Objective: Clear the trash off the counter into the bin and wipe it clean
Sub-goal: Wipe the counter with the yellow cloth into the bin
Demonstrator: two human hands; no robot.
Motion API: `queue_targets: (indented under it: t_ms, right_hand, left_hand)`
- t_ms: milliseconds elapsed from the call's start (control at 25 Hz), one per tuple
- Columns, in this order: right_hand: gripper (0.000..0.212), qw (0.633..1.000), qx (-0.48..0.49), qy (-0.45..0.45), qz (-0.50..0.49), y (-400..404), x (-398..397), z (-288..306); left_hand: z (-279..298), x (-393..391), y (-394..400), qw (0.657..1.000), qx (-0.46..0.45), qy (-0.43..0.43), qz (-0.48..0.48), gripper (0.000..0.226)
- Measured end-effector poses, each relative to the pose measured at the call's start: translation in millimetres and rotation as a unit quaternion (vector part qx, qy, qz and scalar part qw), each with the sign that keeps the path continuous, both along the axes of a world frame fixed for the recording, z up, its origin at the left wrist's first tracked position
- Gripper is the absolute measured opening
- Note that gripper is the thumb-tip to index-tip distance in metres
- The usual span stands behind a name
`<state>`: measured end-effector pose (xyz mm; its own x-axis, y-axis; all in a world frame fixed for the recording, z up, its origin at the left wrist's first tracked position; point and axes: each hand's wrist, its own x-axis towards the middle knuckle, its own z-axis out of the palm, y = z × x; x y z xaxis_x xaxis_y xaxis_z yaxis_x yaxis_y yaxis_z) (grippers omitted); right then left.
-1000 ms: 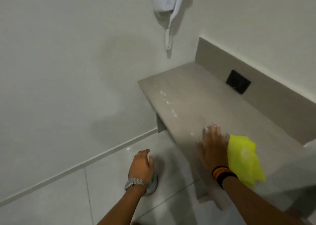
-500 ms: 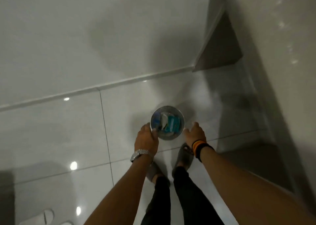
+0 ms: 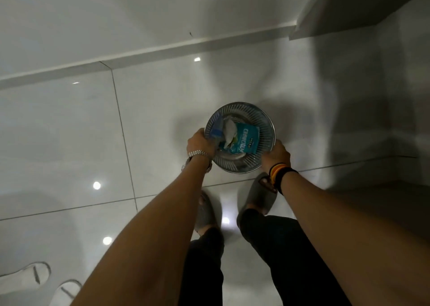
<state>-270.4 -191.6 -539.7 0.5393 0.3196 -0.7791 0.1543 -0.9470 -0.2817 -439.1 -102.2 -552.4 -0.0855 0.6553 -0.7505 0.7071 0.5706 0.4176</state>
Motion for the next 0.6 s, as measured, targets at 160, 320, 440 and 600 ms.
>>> queue_targets:
  t_ms: [160, 320, 440, 600]
  right_hand:
    - [0.025, 0.998, 0.046, -0.029, 0.005, 4, -11, 72]
    - [0.025, 0.993, 0.096, -0.044, 0.050, 5, -25, 224]
    - [0.022, 0.989, 0.130, -0.048, 0.046, -13, -33, 342]
    - [0.020, 0.985, 0.169, -0.028, 0.025, -37, -31, 421]
  left_hand:
    - [58, -13, -3, 0.999, 0.039, 0.002, 0.007, 0.023]
    - [218, -30, -12, 0.994, 0.085, -0.024, 0.069, 0.014]
    - [351, -42, -32, 0.986, 0.141, -0.020, 0.083, 0.021]
    - [429, -49, -35, 0.987, 0.131, -0.074, 0.062, 0.038]
